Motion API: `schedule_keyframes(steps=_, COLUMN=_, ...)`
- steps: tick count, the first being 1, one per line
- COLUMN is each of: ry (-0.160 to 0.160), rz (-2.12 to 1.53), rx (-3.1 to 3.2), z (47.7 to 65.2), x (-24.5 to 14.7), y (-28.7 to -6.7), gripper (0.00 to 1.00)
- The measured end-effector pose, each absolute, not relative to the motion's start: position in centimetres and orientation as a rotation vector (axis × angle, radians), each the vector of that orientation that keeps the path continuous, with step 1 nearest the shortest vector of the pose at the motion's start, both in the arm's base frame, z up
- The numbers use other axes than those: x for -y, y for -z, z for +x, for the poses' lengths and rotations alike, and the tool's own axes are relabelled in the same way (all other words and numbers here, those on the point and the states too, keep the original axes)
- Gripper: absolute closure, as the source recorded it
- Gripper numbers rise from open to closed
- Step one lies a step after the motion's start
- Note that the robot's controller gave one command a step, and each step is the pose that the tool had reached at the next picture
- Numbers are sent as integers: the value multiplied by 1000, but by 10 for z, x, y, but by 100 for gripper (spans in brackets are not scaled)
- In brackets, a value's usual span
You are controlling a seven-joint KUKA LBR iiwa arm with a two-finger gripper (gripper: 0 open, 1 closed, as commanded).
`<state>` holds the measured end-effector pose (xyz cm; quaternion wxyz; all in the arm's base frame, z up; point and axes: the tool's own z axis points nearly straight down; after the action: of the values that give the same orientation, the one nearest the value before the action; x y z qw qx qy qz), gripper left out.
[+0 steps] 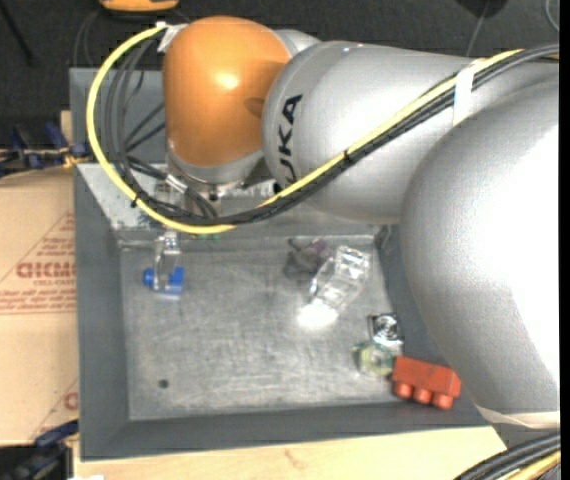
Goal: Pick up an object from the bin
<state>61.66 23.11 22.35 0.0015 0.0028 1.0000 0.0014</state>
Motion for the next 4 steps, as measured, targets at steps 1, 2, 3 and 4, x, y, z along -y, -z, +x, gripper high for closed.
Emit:
schedule_keyframes(steps=1, ry=4, rz=-367, rx=-3123, z=613, x=-177, y=-86, gripper=0)
schedule_keyframes(steps=2, ry=1, rz=-631, rx=-3071, z=634, x=-180, y=-79, gripper=0)
schedule_keyframes(steps=3, ry=-4, rz=-625, rx=-3072, z=634, x=-181, y=-79, gripper=100)
schedule_keyframes(steps=4, ry=-6, rz=-623, rx=-3073, z=634, x=-181, y=-79, gripper=0)
